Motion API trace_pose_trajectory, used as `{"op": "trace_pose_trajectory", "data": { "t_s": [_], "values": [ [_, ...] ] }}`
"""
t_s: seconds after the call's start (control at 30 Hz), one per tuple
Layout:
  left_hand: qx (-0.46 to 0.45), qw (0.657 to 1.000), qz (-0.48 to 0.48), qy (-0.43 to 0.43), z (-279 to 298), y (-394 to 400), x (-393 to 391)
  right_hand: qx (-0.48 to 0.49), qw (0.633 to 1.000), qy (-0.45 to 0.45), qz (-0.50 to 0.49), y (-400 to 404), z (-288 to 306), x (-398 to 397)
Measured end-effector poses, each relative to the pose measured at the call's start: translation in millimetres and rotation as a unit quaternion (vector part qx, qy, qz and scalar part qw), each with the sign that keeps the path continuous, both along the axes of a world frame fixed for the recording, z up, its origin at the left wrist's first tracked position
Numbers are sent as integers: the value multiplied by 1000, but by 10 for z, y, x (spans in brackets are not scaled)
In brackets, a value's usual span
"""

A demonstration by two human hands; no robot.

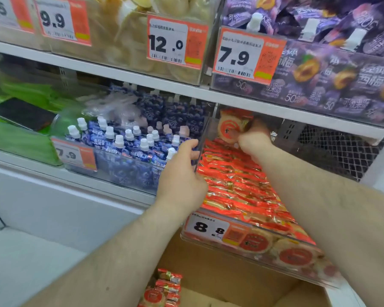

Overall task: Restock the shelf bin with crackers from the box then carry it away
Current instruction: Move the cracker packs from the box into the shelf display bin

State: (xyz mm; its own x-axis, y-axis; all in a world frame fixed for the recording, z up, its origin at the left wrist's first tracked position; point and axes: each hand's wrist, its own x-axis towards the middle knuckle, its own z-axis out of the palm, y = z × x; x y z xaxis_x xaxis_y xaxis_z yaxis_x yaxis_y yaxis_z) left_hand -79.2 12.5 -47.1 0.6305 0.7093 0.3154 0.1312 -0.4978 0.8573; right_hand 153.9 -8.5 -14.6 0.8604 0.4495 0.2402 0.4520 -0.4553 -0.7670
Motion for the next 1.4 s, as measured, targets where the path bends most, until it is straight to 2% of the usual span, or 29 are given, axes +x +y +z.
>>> {"op": "trace_pose_trajectory", "data": {
  "t_s": [0.23,0.47,0.57,0.6,0.67,0.73,0.8,0.87,1.1,1.3,1.4],
  "values": [
    [-15,1000,-10,5,16,-7,-14,-92,988,-113,-55,216,-137,24],
    [-25,999,-14,16,50,-14,-15,-182,979,-85,-42,234,-140,-38],
    [-23,999,-15,21,45,-12,-33,-181,980,-84,-25,149,-72,-42],
    [-20,999,-15,21,40,-9,-39,-183,977,-107,-35,114,-49,-53],
    [-19,999,-17,23,41,-11,-50,-204,954,-214,-45,47,-17,-82],
    [-19,999,-17,26,40,-10,-52,-250,909,-334,-2,14,4,-96],
    [-19,999,-16,30,42,-9,-54,-300,871,-386,46,22,32,-68],
    [-17,999,-15,34,43,-4,-53,-318,866,-379,72,60,60,-38],
    [-7,999,-18,40,37,17,-22,-316,888,-316,107,159,-63,-60],
    [-7,999,-26,29,53,37,-20,-359,847,-380,97,74,-114,30],
    [-8,999,-22,24,65,23,-21,-378,842,-368,114,49,-54,42]
  ]
}}
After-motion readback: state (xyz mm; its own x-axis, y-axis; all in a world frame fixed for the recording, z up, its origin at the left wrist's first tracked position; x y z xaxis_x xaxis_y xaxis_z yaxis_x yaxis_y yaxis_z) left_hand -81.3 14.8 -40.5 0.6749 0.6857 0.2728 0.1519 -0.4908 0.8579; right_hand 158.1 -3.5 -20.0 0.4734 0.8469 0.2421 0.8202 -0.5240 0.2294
